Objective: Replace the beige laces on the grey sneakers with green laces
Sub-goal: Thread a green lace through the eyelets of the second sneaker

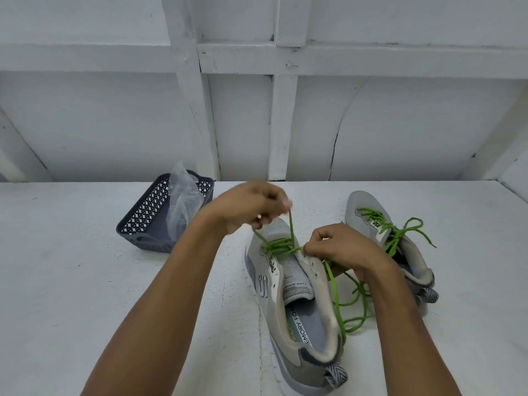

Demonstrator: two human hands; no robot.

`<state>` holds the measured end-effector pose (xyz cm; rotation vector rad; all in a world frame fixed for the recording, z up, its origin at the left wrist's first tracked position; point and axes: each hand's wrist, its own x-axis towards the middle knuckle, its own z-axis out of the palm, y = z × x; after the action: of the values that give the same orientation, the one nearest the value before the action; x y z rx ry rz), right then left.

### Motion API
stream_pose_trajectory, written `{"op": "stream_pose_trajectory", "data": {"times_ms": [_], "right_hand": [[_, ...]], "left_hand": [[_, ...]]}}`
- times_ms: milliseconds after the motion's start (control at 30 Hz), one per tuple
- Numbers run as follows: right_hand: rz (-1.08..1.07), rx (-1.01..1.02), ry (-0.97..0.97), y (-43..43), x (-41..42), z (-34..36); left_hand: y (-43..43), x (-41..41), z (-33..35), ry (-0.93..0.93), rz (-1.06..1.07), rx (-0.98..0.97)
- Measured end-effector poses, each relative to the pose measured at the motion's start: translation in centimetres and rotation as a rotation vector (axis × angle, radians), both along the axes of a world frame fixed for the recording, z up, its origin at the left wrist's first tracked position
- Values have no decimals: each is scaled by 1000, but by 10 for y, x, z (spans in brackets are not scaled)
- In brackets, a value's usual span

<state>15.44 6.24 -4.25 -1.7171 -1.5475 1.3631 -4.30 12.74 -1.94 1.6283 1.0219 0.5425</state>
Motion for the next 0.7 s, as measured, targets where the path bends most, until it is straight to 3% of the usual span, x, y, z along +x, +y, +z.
{"op": "stream_pose_trajectory", "data": {"times_ms": [100, 167, 233, 300, 367, 400, 467, 567, 633, 700], "right_hand": [[-12, -1, -4, 0, 3, 0], [-11, -4, -14, 1, 4, -1], [-2, -6, -25, 1, 3, -1], [0, -3, -35, 2, 2, -1], [-2, -1, -42, 3, 1, -1], [0, -2, -48, 3, 0, 0], [5, -2, -60, 3, -2, 1], [-2, -6, -55, 2, 0, 0], [-5, -7, -53, 3, 2, 0], [-7, -4, -64, 3, 3, -1]], "left_hand": [[6, -3, 5, -616, 188, -223], [8, -4, 3, -678, 216, -296], [9, -4, -1, -420, 224, -207], [8, -4, -4, 53, 120, 32], [3, 1, -3, 537, -161, 247], [1, 3, -3, 690, -281, 285], [-2, 9, -2, 791, -360, 297], [2, 7, -6, 635, -265, 354], [3, 6, -8, 297, -136, 286], [1, 7, -6, -127, 28, 79]]}}
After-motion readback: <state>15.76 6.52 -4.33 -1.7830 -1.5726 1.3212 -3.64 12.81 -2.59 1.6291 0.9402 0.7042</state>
